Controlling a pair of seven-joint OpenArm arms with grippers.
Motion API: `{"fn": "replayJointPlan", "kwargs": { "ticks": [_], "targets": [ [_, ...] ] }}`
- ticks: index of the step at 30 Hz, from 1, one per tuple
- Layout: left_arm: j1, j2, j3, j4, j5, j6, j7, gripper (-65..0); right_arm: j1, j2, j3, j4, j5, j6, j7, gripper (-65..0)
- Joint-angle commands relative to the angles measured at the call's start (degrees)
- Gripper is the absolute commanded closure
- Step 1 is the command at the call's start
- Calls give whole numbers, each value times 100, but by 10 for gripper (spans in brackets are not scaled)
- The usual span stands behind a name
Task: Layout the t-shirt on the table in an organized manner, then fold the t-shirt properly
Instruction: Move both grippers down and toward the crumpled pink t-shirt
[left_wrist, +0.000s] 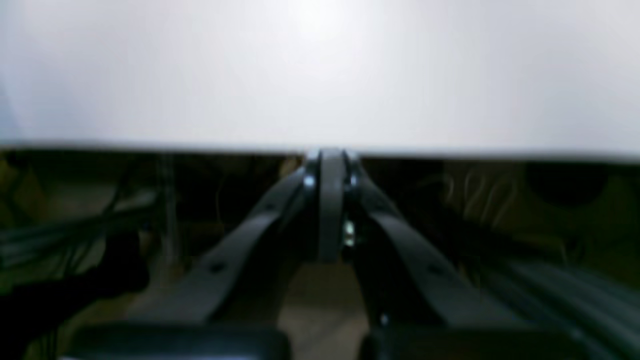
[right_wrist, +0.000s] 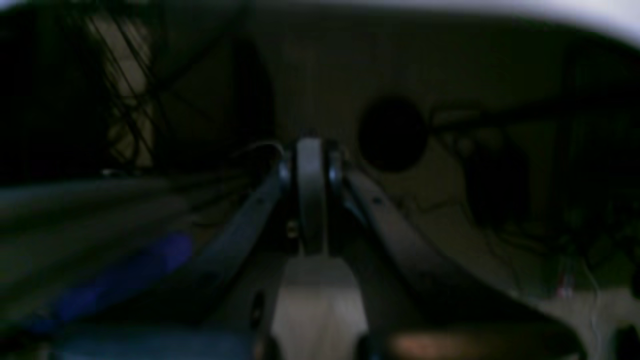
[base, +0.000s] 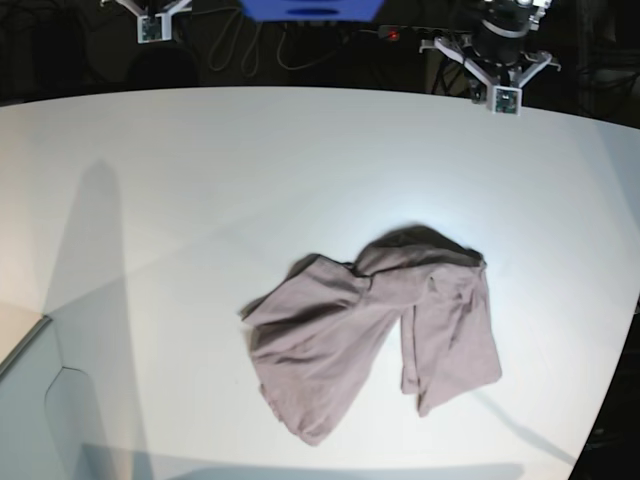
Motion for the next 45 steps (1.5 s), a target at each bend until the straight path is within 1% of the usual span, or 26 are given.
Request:
{"fn": "replayJointPlan", "kwargs": {
  "ticks": [1,4,6,9,11,13,15,17,18,20,22,23,25,31,34,38,40,43,45],
  "targets": [
    [49,-27,-12,183,23,-8,-85,0,-87,60,12,223,-3,43,130,0],
    [-188,-44,-3,446,23,-8,-23,0,-60,42,21,654,-3,43,7,0],
    [-391,-53,-3,622,23,-8,381,0,19,33,-23,953,-3,43,-336,0],
    [-997,-53,-21,798,23,-8,1278,0,186,33,-199,1261,-3,43,-908,0],
    [-1322,-53,-30,807,23,-8,1559,0,309,24,-225,1375,-3,43,-1145,0],
    [-1569,-71,-30,798,14,-17,1586,0,406,-107,-225,1445,-3,43,-1277,0],
    [-1709,-211,-12,807,5,-17,1594,-1,485,-257,-217,1525,-3,43,-1330,0],
    [-1806,-247,-21,824,-170,-17,1594,-8,511,-283,-217,1621,-3,43,-1321,0],
    [-1859,-308,-39,860,-355,-17,1621,-26,511,-292,-225,1665,-3,43,-1321,0],
    [-1885,-493,-170,868,-795,-17,1621,-84,520,-292,-287,1718,-3,43,-1303,0],
    [-1876,-501,-425,895,-1225,-17,1621,-139,520,-230,-366,1736,-3,43,-1303,0],
    [-1867,-484,-610,895,-1428,-17,1621,-157,511,-143,-384,1780,-3,43,-1294,0],
    [-1885,-484,-865,886,-1700,-17,1630,-163,502,-19,-436,1806,-3,43,-1294,0],
    [-1859,-484,-1278,895,-1806,-17,1630,-167,573,209,-814,1850,-3,43,-1286,0],
    [-1841,-484,-1436,895,-1806,-17,1630,-167,775,279,-964,1850,-3,43,-1321,0],
    [-1841,-484,-1533,895,-1806,-17,1630,-168,1065,499,-1386,1859,-3,43,-1330,0],
    [-1850,-493,-1559,895,-1806,-17,1638,-171,1267,508,-1526,1850,-3,43,-1330,0],
    [-1876,-519,-1630,895,-1806,-17,1638,-238,1548,482,-1658,1841,-3,43,-1374,0],
    [-1885,-493,-1770,886,-1806,-17,1638,-284,1803,473,-1790,1832,-3,43,-1637,0]
  ]
}}
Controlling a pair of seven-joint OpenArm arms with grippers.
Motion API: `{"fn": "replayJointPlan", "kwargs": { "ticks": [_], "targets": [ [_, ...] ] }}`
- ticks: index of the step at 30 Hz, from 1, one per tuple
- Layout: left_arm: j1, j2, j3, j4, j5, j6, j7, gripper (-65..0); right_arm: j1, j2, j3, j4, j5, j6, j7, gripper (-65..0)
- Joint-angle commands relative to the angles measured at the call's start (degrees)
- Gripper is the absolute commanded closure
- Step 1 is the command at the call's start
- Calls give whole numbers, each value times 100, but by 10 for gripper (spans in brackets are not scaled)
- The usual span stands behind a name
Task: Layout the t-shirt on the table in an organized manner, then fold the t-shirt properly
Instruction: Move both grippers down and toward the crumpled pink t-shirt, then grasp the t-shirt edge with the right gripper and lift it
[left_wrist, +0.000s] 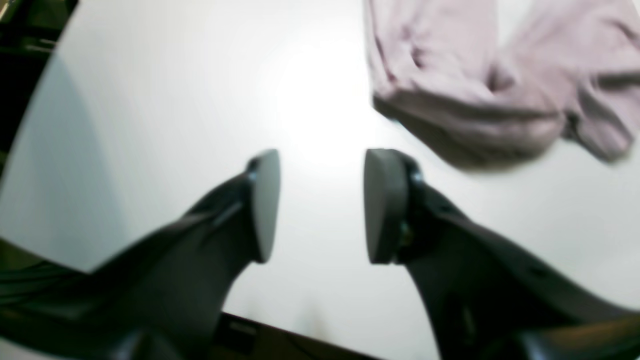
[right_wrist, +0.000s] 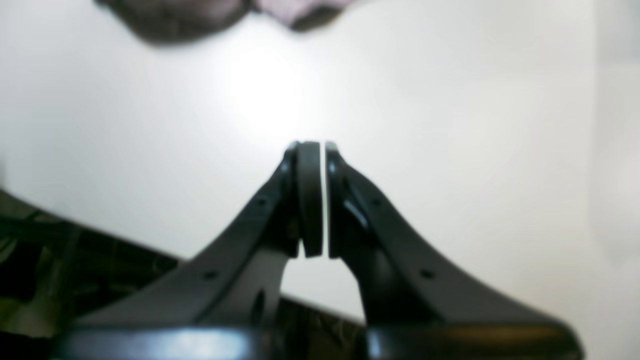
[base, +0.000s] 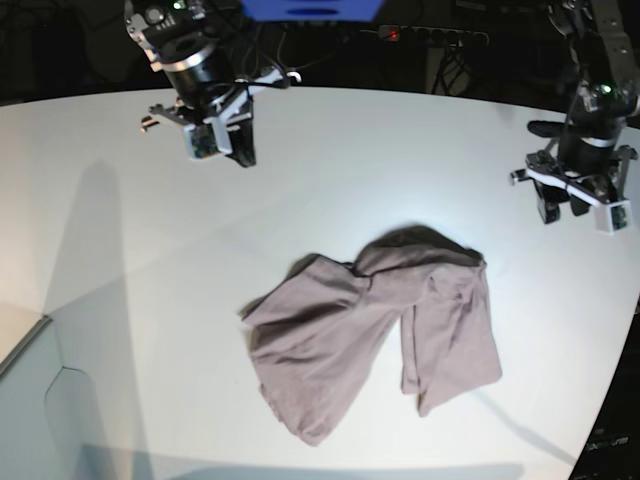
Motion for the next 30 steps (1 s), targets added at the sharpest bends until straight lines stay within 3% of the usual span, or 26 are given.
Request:
{"fn": "replayJointPlan", "kwargs": {
  "ticks": [1,7,13,16,19,30],
  "targets": [
    [-10,-45,-75,95,-7,3,-97,-292,143,-17,-103,77,-3,39,-63,0],
    [-150,-159,-259,60,-7,3,-97,-296,1198,-17,-613,42,6,39,-1197,-23],
    [-247,-185,-514,60,-7,-6,228,-298,2148,-184,-728,-741,6,39,-1276,-209],
    [-353,-150,-708,51,11,-410,439,-299,2613,-219,-772,-1356,6,39,-1232,-293],
    [-397,-124,-901,60,20,-744,606,-299,3123,-298,-886,-1971,6,39,-942,-316],
    [-467,-18,-936,42,37,-779,703,-298,4671,-535,-895,-4670,6,56,131,-319]
  ]
}}
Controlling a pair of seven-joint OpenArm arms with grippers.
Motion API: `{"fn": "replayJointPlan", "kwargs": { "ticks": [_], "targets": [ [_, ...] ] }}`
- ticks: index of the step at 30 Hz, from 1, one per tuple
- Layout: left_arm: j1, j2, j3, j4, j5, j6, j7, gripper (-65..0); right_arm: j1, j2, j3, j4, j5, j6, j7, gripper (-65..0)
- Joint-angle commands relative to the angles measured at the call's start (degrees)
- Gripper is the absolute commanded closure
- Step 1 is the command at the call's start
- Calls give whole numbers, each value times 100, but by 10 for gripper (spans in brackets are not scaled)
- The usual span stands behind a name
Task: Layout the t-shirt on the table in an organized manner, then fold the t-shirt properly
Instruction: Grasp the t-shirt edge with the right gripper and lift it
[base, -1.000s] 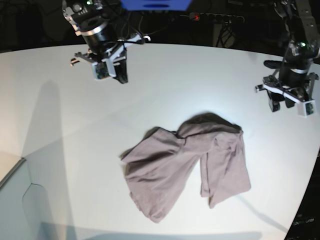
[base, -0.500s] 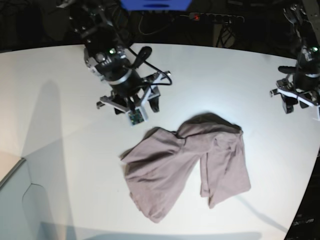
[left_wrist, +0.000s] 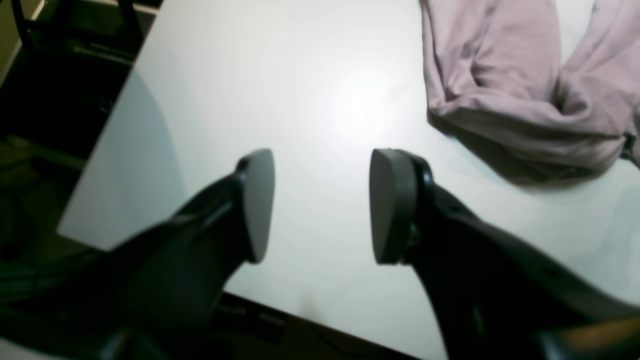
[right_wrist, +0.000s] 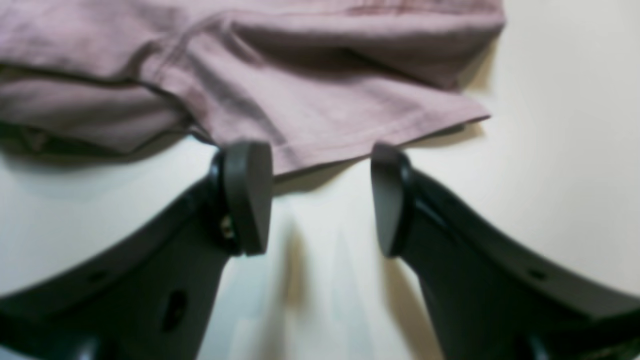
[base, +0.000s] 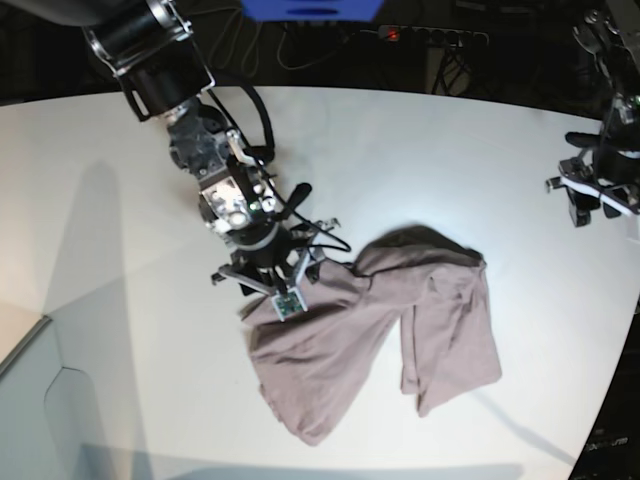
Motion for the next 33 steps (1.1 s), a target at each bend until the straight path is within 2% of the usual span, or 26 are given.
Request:
{"fn": "replayJointPlan", "kwargs": {
  "ticks": [1,10,19,22,26,31,33],
  "targets": [
    [-21,-55,-25,92,-20,-3,-115,-298,190,-46,4,-44,-18,45,245,-319],
    [-171,-47,-25,4,-20,-3,-123,-298,480,-257,-102,-1231,-18,485,1010,-319],
    [-294,-47,-7,-154,-20,-3,-123,-298,674,-345,-102,-2127,-18,494,1590,-306],
    [-294,-47,-16,-154,-20,-3,-123,-298,727,-354,-102,-2356,-18,502,1652,-227],
    [-294,-47,-16,-154,-20,-3,-123,-296,727,-362,-102,-2356,-18,502,1608,-10],
    [-294,-47,-7,-145,-28,-3,-123,-297,498,-283,-75,-1916,-18,494,1608,0],
    [-302,-47,-7,-136,-46,-3,-123,-298,138,-20,21,-1081,-18,485,1599,0]
  ]
}}
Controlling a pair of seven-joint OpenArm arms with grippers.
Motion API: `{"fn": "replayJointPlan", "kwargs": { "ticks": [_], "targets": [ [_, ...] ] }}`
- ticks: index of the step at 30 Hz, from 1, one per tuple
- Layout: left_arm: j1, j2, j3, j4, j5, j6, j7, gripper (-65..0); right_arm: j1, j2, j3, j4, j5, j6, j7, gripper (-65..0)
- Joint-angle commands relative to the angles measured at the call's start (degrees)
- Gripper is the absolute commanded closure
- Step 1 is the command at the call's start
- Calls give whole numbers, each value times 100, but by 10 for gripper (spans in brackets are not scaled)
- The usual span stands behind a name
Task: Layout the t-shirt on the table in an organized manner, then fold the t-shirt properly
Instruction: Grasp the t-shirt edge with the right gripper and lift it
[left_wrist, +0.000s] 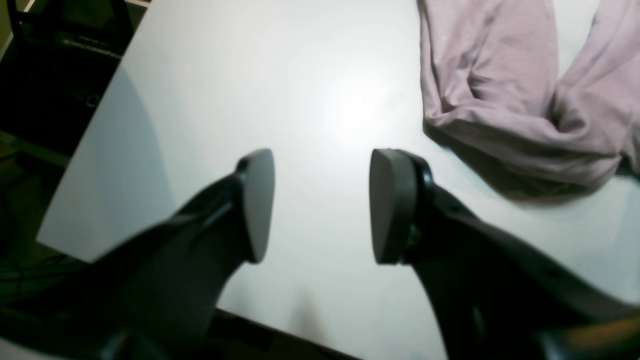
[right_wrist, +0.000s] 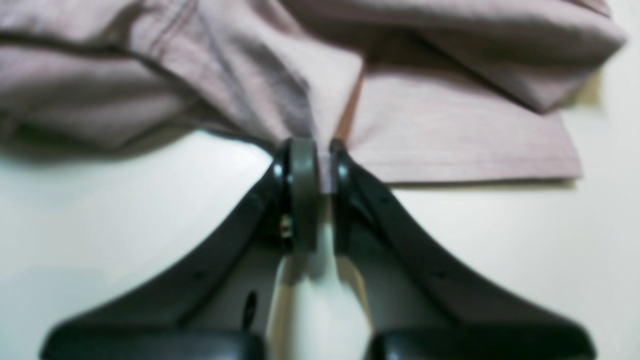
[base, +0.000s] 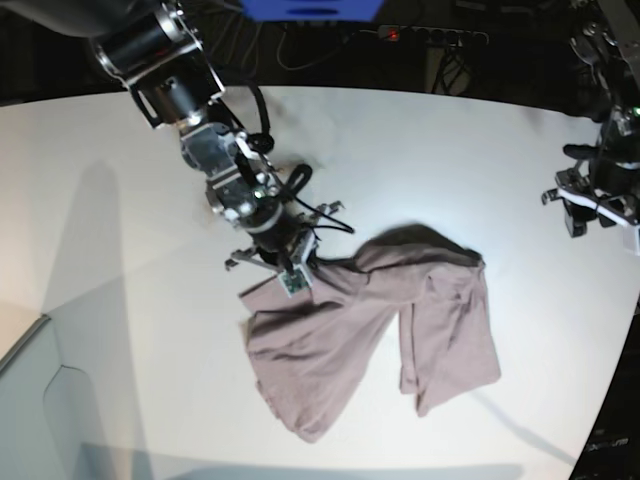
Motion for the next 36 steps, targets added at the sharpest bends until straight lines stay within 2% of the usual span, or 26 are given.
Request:
{"fn": "replayJointPlan", "kwargs": {
  "ticks": [1,4,7,12,16,22,29,33,36],
  "targets": [
    [-23,-71,-31,117,-16,3,-117,-298,-117,99,142,556,25,26,159,0],
    [-119,17,-22,100,-16,3,-117,-300,-671,266,555,1778,25,17,141,0],
    [-278,158,-14,91,20,3,-108,-332,-1190,450,1012,2745,25,17,71,0],
    [-638,264,329,82,20,3,-108,-335,-2078,714,1742,3774,25,35,-228,0],
    [-1051,299,725,-261,28,12,-108,-335,-2614,899,2050,3888,25,35,-237,0],
    [-1702,606,1164,-1149,28,12,-152,-336,-3150,881,2612,3862,25,43,-246,0],
    [-2669,993,1982,-2432,178,21,-275,-336,-3449,881,2656,3862,17,43,-255,0],
    [-3249,1336,2422,-3540,908,548,-882,-336,-3555,872,2630,3853,8,43,-255,0],
    [-3706,1468,2615,-4472,1031,689,-1339,-336,-3581,872,2648,3844,8,43,-255,0]
  ]
}}
